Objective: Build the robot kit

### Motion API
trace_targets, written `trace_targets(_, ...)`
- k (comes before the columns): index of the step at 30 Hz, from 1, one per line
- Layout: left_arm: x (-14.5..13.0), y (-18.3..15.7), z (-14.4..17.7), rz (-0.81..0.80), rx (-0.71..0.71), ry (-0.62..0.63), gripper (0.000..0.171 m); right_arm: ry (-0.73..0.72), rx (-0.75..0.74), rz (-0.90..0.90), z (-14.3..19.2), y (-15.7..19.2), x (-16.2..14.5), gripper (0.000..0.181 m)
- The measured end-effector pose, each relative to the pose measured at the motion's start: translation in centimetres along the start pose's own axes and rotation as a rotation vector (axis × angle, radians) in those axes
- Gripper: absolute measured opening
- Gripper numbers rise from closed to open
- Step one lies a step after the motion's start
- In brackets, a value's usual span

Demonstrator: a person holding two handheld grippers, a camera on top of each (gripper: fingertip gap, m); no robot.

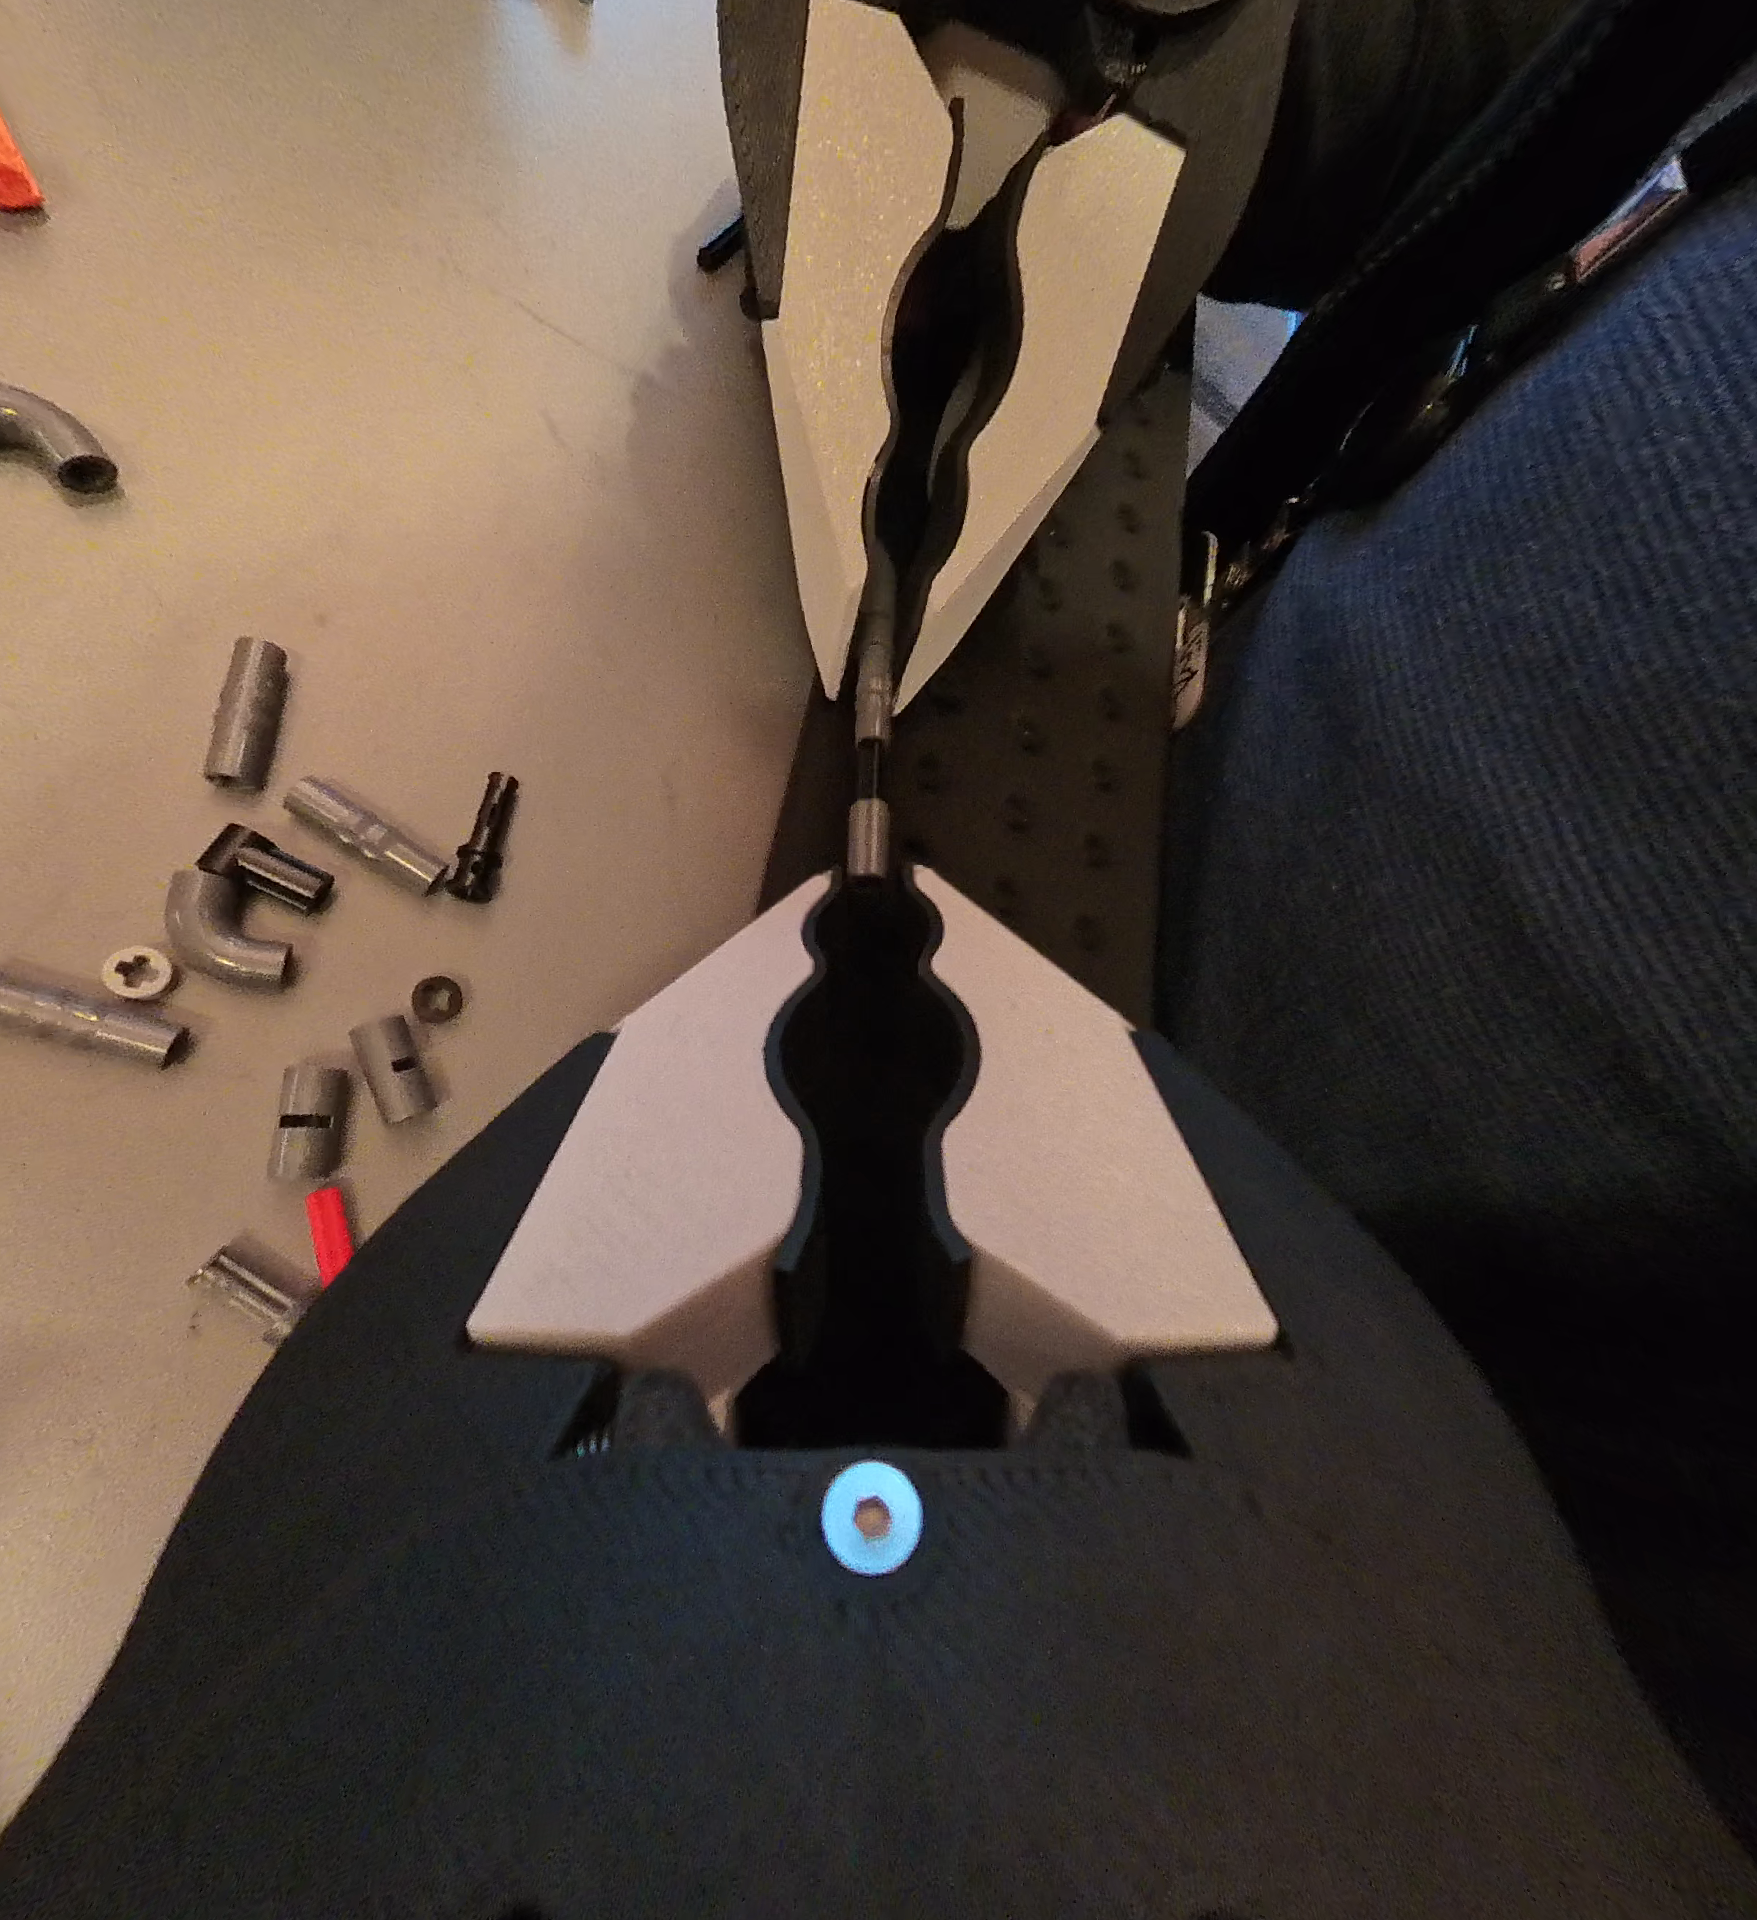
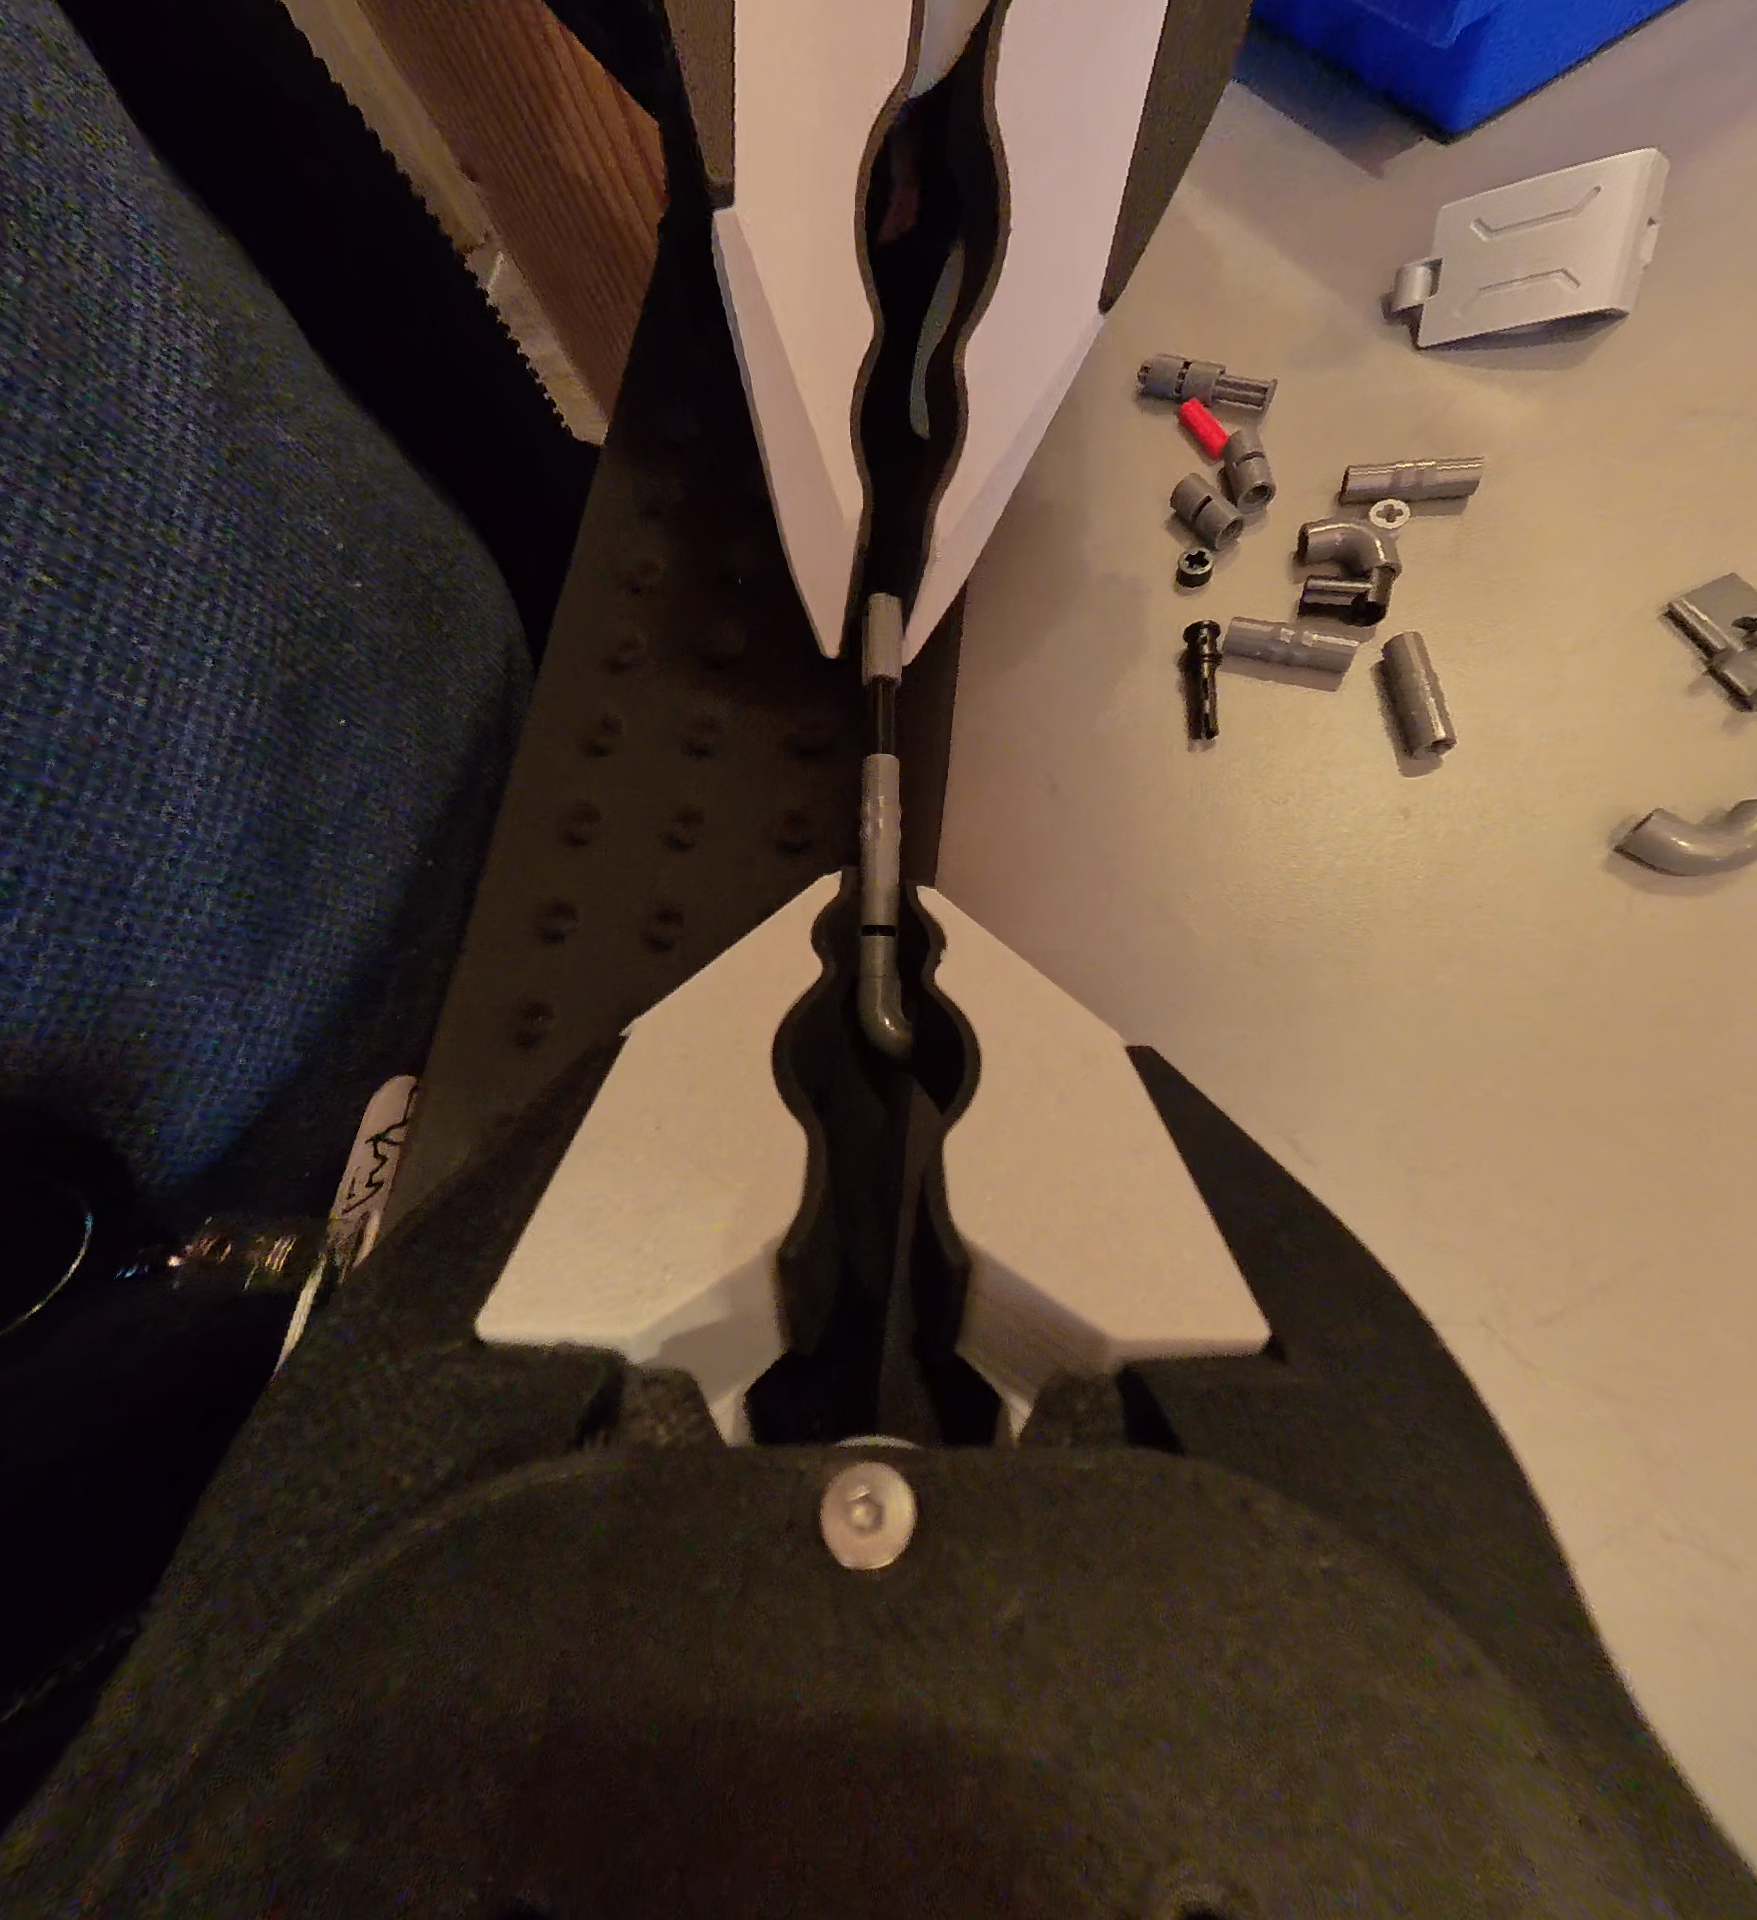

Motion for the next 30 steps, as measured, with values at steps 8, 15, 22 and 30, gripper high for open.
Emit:
trace_targets(8,1.8,-0.5,0.7,0.024,0.002,-0.134,0.004,-0.049,0.024,-0.034,0.4,-0.3,0.4,0.004)
trace_targets(15,5.8,-2.0,1.5,-0.085,0.115,-0.115,0.004,-0.105,-0.077,0.024,0.7,-0.6,2.1,0.000)
trace_targets(22,8.8,-3.4,1.1,-0.168,0.158,-0.145,0.005,-0.210,-0.078,0.014,1.3,-0.6,3.1,0.000)
trace_targets(30,9.8,-4.2,0.6,-0.229,0.181,-0.148,0.005,-0.244,-0.079,0.034,1.2,-0.1,3.9,0.000)
Point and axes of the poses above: each gripper's, where its closed fingertips meet, z back along the fingers, x out of its top, y = z × x across the jaws, the point moved 4 cm from there along z, back along the fingers, and after that the axes turned 3 degrees about z, right-handed, at the moved point
